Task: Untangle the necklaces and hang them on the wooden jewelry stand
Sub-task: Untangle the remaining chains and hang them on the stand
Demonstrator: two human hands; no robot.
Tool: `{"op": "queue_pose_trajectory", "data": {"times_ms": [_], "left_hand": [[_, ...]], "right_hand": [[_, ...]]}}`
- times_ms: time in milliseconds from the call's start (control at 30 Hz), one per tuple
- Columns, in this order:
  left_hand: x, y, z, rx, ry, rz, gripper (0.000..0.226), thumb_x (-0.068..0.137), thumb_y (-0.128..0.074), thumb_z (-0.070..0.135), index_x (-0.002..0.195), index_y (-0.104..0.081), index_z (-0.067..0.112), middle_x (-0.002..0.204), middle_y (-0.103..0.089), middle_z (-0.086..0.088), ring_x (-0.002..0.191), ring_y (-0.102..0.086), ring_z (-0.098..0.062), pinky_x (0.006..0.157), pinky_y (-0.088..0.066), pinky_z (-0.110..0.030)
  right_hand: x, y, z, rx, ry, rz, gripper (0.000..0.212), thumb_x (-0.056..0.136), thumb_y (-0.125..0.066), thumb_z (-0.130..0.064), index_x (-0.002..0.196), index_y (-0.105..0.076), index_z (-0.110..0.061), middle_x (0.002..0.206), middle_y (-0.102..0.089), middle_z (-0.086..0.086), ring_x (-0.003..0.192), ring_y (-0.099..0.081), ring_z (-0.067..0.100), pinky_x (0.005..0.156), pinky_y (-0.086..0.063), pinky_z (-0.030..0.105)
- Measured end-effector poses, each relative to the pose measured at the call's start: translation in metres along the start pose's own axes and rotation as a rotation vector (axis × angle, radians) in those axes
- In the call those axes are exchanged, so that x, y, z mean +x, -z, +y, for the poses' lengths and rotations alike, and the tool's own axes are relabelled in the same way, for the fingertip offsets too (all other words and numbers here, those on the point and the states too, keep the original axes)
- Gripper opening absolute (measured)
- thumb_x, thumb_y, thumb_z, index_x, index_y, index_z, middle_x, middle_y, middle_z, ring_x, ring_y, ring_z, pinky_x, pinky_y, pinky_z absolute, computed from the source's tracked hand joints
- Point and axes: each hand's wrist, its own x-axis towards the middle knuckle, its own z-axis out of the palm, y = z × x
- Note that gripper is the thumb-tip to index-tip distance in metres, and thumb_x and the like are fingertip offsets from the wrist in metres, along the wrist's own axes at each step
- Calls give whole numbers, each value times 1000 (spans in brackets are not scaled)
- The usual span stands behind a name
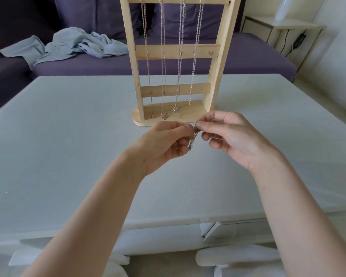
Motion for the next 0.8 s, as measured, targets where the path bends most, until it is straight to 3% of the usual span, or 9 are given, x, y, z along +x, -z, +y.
{"op": "queue_pose_trajectory", "data": {"times_ms": [167,233,367,533,667,800], "left_hand": [[2,-2,-4,379,-42,175,8,85,-64,9,78,-68,11,64,-50,1,54,-45,-7,56,-46,-14],[2,-4,-5,428,-62,209,8,84,-65,11,77,-68,11,64,-52,2,56,-46,-7,57,-47,-14],[-2,-4,-4,289,-33,171,9,89,-59,11,81,-64,9,70,-53,2,59,-50,-9,52,-44,-15],[-6,-4,-2,144,12,63,18,93,-53,11,77,-61,7,64,-57,2,51,-48,-7,48,-41,-15],[-5,-3,-3,123,28,60,18,92,-55,12,75,-59,10,64,-51,2,47,-44,-5,46,-40,-15],[-5,-2,-2,91,34,63,18,92,-56,11,74,-56,10,66,-49,0,48,-42,-6,46,-40,-15]], "right_hand": [[0,4,3,-170,0,8,12,83,-64,2,75,-63,-8,58,-58,0,48,-46,9,42,-36,15],[0,4,4,-190,-5,14,12,82,-65,3,76,-63,-7,59,-56,4,48,-45,11,42,-37,15],[0,6,4,-167,13,-6,13,81,-64,6,77,-63,-7,60,-54,6,50,-42,14,44,-37,15],[-1,3,4,-269,17,-62,18,82,-58,11,80,-64,-6,60,-57,3,41,-42,5,46,-37,13],[0,4,6,-314,25,-34,19,83,-57,9,78,-66,-7,48,-52,-5,40,-43,5,46,-38,13],[1,5,6,-224,4,11,15,83,-60,7,76,-65,-6,58,-53,3,47,-45,9,46,-38,15]]}}
